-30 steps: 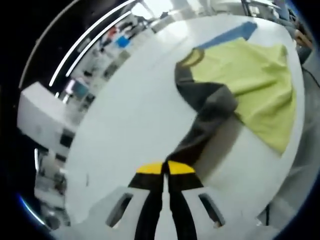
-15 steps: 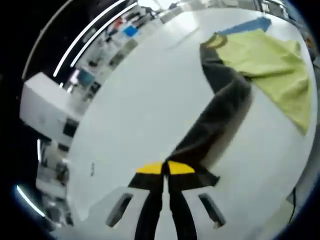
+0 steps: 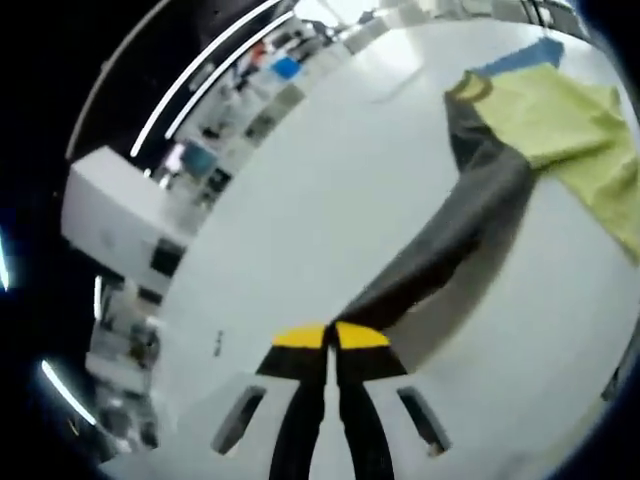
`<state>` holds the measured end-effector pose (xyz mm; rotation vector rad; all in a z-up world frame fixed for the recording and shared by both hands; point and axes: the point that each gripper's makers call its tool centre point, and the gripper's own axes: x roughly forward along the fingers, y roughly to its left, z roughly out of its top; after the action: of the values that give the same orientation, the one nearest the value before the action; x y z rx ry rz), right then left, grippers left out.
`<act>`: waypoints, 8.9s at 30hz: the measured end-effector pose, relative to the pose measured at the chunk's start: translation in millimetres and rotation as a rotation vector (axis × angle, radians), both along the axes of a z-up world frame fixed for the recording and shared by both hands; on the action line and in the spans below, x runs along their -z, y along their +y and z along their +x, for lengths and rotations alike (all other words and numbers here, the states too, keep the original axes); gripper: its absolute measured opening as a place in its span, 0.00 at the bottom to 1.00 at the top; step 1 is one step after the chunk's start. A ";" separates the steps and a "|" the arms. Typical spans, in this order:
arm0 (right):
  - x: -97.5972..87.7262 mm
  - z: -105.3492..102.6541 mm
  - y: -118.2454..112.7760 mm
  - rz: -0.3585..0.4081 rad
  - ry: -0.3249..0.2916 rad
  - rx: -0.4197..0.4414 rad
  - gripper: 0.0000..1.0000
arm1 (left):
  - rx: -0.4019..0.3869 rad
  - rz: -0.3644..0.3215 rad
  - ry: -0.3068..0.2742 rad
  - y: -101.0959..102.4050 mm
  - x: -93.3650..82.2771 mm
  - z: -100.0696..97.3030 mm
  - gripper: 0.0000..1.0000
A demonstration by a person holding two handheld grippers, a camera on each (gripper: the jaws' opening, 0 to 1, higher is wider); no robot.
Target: Fold the garment on the visible template until the final outline fits inside the template.
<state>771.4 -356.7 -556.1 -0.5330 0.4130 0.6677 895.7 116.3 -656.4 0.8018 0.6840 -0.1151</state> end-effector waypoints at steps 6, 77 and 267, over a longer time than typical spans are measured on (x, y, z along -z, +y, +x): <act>-2.9 -1.9 2.5 -0.013 -0.006 0.008 0.94 | 0.067 0.087 -0.046 -8.6 -17.5 -1.0 0.00; 29.1 -7.1 -19.4 0.025 0.044 -0.010 0.96 | 0.267 -0.602 0.114 -174.0 -7.8 -120.6 0.76; 203.0 -67.1 -96.1 0.280 0.872 0.137 0.02 | -0.132 -0.855 0.787 -222.5 102.7 -212.1 0.00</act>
<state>704.3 -452.8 -759.1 0.0845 1.1408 0.7893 683.6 -106.1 -759.1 -0.1533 1.2958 -0.5791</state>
